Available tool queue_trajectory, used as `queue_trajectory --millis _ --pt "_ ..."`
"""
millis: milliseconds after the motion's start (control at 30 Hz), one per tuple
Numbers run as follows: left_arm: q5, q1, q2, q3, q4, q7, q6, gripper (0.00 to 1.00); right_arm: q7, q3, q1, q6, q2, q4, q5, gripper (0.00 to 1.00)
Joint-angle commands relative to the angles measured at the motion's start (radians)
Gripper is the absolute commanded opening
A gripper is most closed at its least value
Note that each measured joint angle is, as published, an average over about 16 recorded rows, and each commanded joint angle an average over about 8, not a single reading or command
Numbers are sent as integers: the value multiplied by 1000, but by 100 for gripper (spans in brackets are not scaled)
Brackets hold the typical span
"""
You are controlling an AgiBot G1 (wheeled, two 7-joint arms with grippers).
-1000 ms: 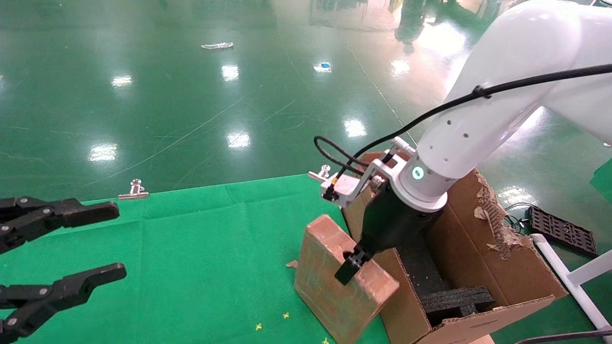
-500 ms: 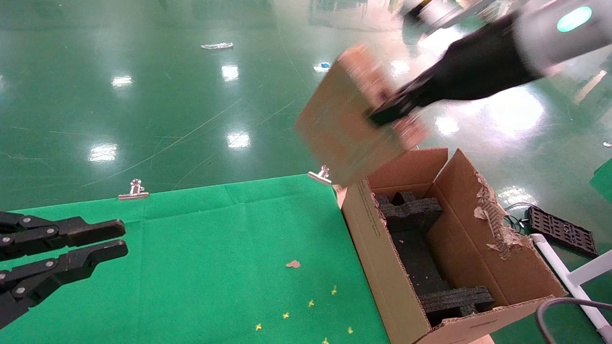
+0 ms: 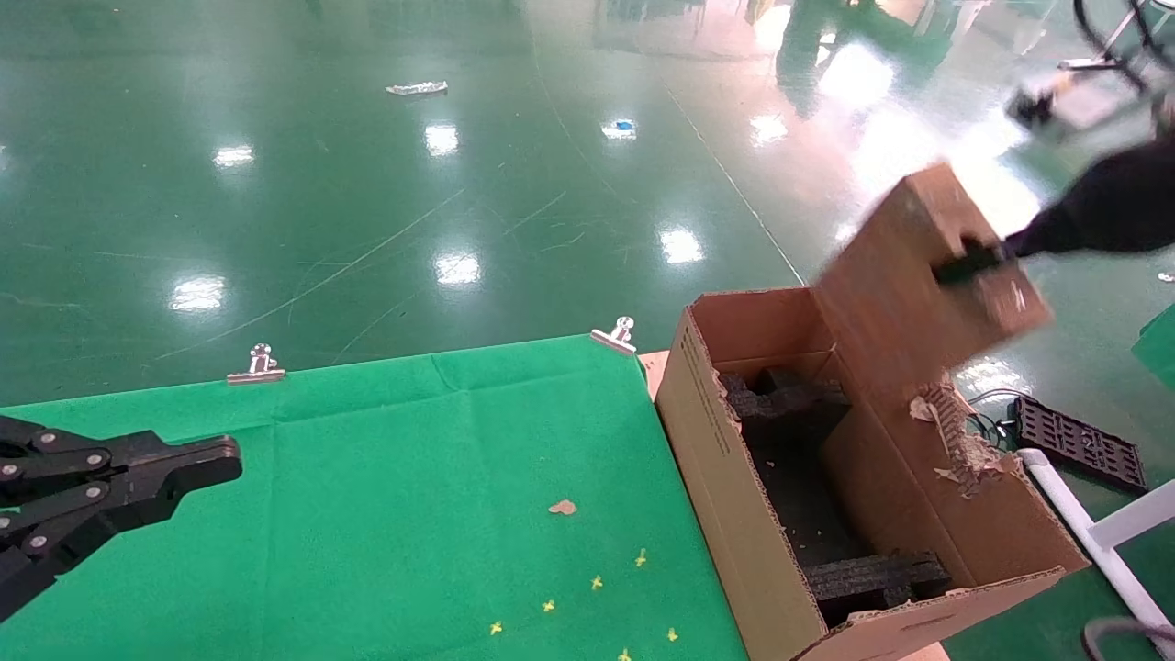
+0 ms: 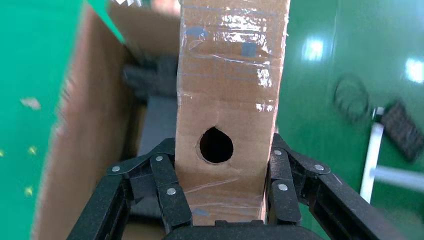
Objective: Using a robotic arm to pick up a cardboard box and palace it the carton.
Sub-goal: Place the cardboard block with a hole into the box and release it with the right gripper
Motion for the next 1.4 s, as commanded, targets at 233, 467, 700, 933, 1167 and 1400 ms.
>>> queue_trajectory --millis 233,467,700,933,1167,1400 --pt "0 0 0 0 0 0 0 100 -18 -35 -104 5 -8 -124 1 0" --pt "-1 0 0 1 0 0 0 100 -44 -48 -203 27 -48 -230 27 0" --pt "-1 0 -1 1 0 1 -1 100 -61 -59 -282 43 -104 -337 36 0" --pt "-1 0 -1 2 0 1 -1 100 -67 -58 -375 85 -157 -430 56 0" --pt "-1 0 -1 2 0 1 -1 100 -85 -43 -489 160 -215 -515 92 0" --pt "-2 -1 -1 3 0 1 -1 100 -139 4 -606 261 -231 -576 171 0"
